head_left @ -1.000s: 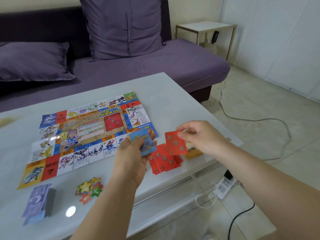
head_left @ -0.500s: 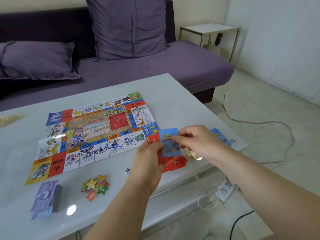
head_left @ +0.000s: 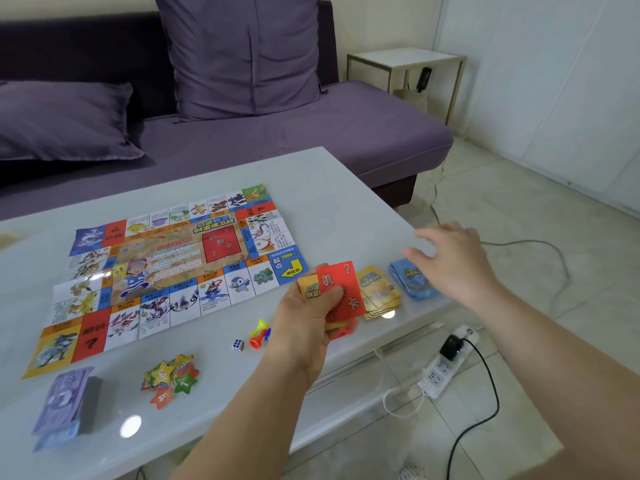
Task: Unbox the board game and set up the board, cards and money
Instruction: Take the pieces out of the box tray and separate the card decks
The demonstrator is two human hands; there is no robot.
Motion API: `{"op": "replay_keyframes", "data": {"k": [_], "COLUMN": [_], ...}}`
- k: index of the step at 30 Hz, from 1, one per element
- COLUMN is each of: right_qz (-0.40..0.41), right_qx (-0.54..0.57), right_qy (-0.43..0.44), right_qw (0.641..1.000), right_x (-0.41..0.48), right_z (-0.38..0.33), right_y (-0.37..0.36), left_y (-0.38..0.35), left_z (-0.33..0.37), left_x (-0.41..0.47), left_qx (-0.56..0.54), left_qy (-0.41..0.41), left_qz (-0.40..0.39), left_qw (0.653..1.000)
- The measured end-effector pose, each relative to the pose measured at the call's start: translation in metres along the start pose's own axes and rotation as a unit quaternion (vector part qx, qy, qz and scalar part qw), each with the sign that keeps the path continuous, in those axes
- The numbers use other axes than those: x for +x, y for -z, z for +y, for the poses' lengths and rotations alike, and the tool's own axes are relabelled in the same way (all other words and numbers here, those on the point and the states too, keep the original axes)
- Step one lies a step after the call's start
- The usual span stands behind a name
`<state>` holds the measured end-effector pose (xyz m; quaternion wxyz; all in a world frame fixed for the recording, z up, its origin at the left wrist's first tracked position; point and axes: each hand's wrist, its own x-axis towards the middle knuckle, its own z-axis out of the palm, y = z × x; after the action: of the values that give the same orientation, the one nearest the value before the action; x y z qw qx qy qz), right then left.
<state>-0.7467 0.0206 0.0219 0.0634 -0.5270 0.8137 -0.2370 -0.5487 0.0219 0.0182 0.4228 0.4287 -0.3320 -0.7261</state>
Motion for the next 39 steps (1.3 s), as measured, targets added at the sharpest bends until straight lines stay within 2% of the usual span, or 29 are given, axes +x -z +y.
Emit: {"op": "replay_keyframes", "data": {"k": [1, 3, 5, 9, 13, 15, 17, 22, 25, 28, 30, 33, 35, 37, 39], "right_qz": [-0.013, -0.139, -0.207, -0.188, -0.191, -0.143, -0.114, -0.181, -0.186, -0.183, -0.147, -0.112, -0.121, -0.097, -0.059], "right_qx": [0.092, 0.254, 0.287, 0.329, 0.263, 0.222, 0.241, 0.325, 0.368, 0.389, 0.363, 0.232, 0.149, 0.061, 0.067], "right_qy": [0.018, 0.012, 0.025, 0.004, 0.028, 0.059, 0.075, 0.038, 0.0, -0.014, -0.012, 0.007, 0.011, 0.024, 0.039], "right_qw": [0.996, 0.957, 0.935, 0.925, 0.945, 0.963, 0.961, 0.927, 0.911, 0.903, 0.92, 0.966, 0.981, 0.993, 0.995], "right_x": [-0.005, -0.019, -0.027, -0.025, -0.03, -0.035, -0.038, -0.04, -0.034, -0.027, -0.019, -0.008, -0.009, -0.012, -0.015], "right_z": [-0.011, -0.036, -0.049, -0.056, -0.067, -0.075, -0.083, -0.087, -0.079, -0.069, -0.059, -0.039, -0.029, -0.024, -0.028], "right_y": [0.004, 0.005, -0.004, -0.018, -0.034, -0.039, -0.039, -0.036, -0.034, -0.026, -0.02, -0.017, -0.02, -0.024, -0.021], "left_y": [-0.001, -0.002, -0.001, 0.011, 0.03, 0.033, 0.03, 0.022, 0.02, 0.02, 0.019, 0.018, 0.016, 0.012, 0.009], "left_z": [-0.001, -0.002, -0.002, 0.014, 0.03, 0.03, 0.027, 0.02, 0.022, 0.021, 0.018, 0.015, 0.012, 0.009, 0.005], "left_x": [0.0, 0.0, -0.001, -0.002, 0.001, 0.001, -0.001, -0.003, -0.004, -0.004, -0.002, 0.0, 0.001, 0.001, 0.003], "left_qx": [0.001, 0.002, 0.009, -0.074, -0.089, -0.061, -0.043, -0.06, -0.1, -0.086, -0.07, -0.052, -0.046, -0.048, -0.049], "left_qy": [-0.002, -0.009, -0.017, -0.034, -0.086, -0.09, -0.081, -0.066, -0.051, -0.047, -0.051, -0.052, -0.043, -0.031, -0.025], "left_qz": [-0.003, -0.01, -0.014, 0.063, 0.101, 0.097, 0.088, 0.034, -0.009, -0.033, -0.02, 0.006, 0.016, 0.023, 0.023], "left_qw": [1.0, 1.0, 1.0, 0.995, 0.987, 0.989, 0.992, 0.995, 0.994, 0.995, 0.996, 0.997, 0.998, 0.998, 0.998]}}
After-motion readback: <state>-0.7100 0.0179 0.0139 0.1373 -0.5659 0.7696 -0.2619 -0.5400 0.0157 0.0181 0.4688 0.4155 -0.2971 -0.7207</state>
